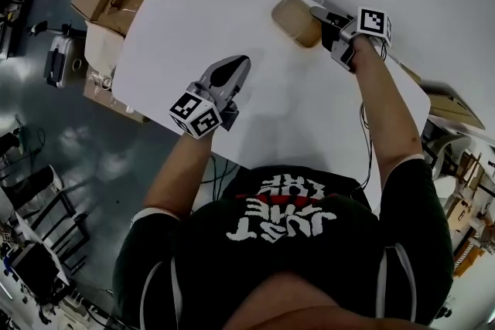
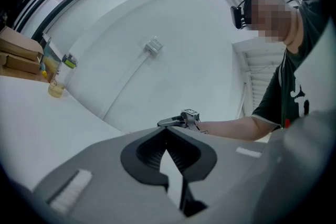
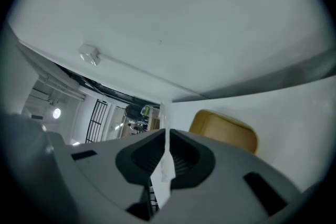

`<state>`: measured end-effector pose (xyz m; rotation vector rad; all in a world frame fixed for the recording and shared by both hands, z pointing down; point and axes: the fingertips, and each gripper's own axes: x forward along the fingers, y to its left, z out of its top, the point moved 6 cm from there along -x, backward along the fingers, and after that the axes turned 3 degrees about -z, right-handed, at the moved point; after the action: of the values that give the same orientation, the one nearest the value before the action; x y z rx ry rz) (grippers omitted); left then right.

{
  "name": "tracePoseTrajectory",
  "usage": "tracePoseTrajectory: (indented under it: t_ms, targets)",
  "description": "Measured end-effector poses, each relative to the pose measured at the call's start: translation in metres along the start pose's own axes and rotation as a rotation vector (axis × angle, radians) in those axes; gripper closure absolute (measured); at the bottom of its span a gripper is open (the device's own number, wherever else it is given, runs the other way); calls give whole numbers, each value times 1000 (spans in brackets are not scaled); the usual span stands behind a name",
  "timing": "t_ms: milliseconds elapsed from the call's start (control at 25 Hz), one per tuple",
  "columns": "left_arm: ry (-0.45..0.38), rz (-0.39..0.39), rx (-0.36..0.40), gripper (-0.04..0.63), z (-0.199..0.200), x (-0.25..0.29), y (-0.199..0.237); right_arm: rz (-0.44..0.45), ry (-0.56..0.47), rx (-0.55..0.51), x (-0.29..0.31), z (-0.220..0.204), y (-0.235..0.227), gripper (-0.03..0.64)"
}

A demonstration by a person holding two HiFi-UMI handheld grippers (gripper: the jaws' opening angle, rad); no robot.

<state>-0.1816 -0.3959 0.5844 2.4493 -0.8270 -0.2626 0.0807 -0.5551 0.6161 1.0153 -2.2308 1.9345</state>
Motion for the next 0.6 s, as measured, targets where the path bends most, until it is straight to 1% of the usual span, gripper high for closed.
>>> tracePoseTrajectory:
  t_ms: [120,240,400,520,600]
  targets:
    - [-19,-13,23,588,13,-3,-8,37,-72,-41,-26,8,25,588]
    - [-38,-25,45,588,29,-6,-18,42,-155,-101,-62,17,50,587]
    - [-60,-23,64,588,47,-23,-42,76,-245,-146,-105,17,81,588]
    - [-80,-50,111,588,71,-27,-57,67,-315,-216,-141,19,110,588]
    - [-87,-56,142,588,86,-28,-77,78,-367,-257,-171,15,128,588]
